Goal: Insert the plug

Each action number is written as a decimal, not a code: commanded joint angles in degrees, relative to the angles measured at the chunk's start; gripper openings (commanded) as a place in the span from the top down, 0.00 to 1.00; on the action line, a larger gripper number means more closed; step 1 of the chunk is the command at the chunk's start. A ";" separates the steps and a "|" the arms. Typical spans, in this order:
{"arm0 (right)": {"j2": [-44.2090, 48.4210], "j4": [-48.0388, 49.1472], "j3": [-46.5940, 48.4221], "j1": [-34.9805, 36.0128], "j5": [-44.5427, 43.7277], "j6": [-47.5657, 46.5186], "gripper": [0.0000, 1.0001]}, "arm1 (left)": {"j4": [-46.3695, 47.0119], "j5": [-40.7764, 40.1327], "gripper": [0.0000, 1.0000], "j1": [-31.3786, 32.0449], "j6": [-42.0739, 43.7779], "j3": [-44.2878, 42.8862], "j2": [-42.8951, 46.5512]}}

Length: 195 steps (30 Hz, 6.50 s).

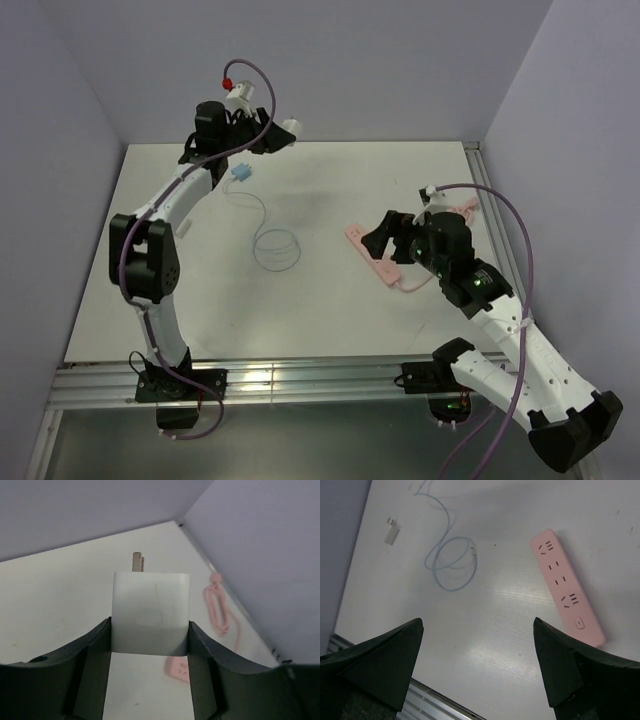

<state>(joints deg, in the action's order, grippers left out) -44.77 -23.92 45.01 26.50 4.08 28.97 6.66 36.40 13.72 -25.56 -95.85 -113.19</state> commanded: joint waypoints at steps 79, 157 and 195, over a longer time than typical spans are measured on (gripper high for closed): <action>-8.66 7.22 15.89 7.86 54.55 -10.34 1.00 | -0.50 12.64 0.29 34.36 0.25 46.11 59.58; -2.76 18.47 9.91 12.52 21.34 -20.71 0.01 | 26.66 -3.44 1.00 18.89 -83.93 57.45 54.21; -13.49 43.08 8.60 17.09 22.29 -20.01 0.21 | 44.41 -7.22 1.00 19.16 -106.10 61.05 51.13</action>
<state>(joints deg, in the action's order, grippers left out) -57.74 16.10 53.10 43.27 26.00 9.32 46.11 29.67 32.82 -113.71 -34.98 -62.74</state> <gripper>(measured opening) 0.797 0.396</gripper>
